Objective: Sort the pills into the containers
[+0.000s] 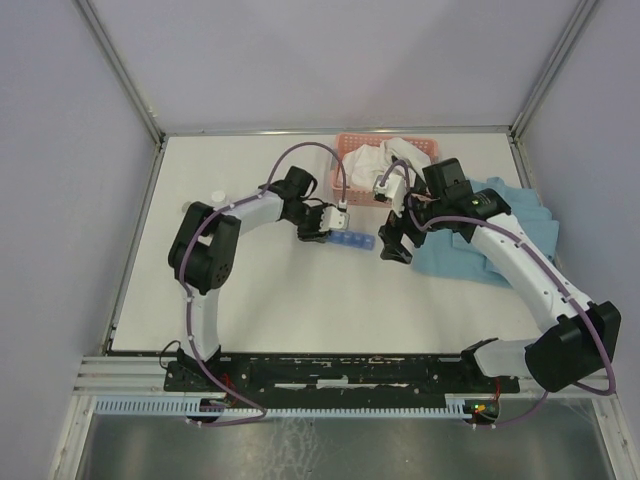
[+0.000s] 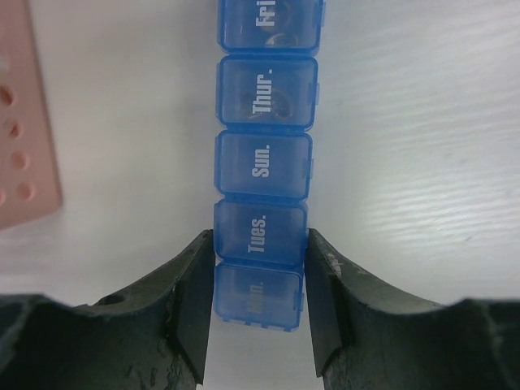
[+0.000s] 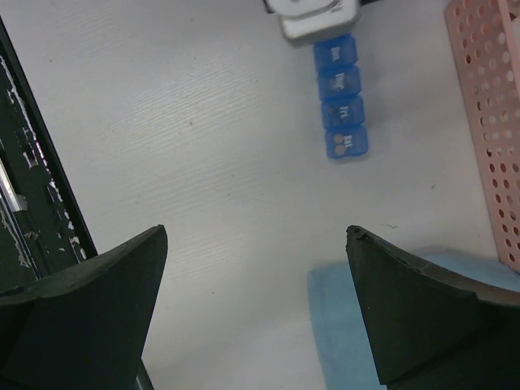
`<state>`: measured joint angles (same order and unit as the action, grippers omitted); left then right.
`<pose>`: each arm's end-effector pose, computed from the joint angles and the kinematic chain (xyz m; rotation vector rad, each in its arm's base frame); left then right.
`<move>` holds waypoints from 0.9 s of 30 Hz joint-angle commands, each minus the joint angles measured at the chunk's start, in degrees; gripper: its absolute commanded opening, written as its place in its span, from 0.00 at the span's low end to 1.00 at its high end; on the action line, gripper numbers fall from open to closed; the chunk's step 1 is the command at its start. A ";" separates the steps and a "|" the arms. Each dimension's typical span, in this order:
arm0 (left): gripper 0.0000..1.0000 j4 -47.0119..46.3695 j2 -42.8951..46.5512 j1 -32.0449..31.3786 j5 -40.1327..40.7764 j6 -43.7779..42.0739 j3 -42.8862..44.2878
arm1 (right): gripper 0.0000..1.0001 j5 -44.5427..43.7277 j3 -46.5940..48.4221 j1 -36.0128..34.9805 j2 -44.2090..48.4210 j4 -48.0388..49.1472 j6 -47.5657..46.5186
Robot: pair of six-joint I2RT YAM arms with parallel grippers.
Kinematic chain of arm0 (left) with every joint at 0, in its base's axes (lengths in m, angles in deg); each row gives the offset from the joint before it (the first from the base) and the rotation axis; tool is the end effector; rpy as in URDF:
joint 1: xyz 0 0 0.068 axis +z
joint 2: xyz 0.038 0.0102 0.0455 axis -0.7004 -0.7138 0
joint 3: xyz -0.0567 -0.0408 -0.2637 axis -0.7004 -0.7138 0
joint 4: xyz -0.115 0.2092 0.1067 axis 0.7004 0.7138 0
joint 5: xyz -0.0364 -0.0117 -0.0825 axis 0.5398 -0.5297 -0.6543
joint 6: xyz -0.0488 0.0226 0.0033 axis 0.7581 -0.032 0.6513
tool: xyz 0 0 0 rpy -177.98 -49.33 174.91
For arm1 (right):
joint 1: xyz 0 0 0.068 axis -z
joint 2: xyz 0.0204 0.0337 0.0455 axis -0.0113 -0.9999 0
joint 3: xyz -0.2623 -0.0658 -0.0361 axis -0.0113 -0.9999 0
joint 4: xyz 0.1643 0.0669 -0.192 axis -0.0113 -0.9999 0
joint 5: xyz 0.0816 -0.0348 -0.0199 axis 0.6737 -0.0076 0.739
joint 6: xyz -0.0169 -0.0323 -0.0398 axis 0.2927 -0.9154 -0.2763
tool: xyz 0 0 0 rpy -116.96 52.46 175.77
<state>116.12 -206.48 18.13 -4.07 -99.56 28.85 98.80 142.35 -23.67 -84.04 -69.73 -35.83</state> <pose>0.3723 -0.2067 0.1538 1.9653 1.5018 -0.5006 0.2387 0.1225 0.3244 -1.2888 2.0391 0.6588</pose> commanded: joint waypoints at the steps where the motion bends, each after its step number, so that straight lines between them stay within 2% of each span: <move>1: 0.41 -6.83 5.98 -5.05 0.42 7.01 -6.81 | 1.00 1.44 0.80 1.69 2.65 1.62 -0.38; 5: 0.42 -14.28 10.59 -8.39 0.78 12.52 -14.12 | 1.00 2.44 0.51 3.54 2.66 1.73 -0.33; 9: 0.43 -16.56 13.50 -11.28 2.96 16.48 -18.02 | 1.00 2.75 0.56 4.90 2.66 1.73 -0.36; 20: 0.46 -21.77 14.47 -18.40 5.82 26.84 -19.36 | 1.00 5.00 0.43 8.28 3.40 0.93 -1.16; 22: 0.52 -23.25 15.01 -18.92 5.57 28.75 -19.85 | 1.00 6.08 0.45 9.17 3.41 0.49 -1.69; 25: 0.69 -26.85 16.30 -19.97 6.06 31.90 -21.44 | 1.00 7.28 0.46 10.43 3.41 -0.07 -2.37; 27: 0.75 -30.47 17.87 -20.27 5.75 33.62 -23.59 | 1.00 8.32 0.39 11.00 3.34 -0.35 -2.95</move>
<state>94.46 -193.89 -1.47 1.92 -72.65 7.97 103.44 142.33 -13.88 -82.36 -69.78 -36.97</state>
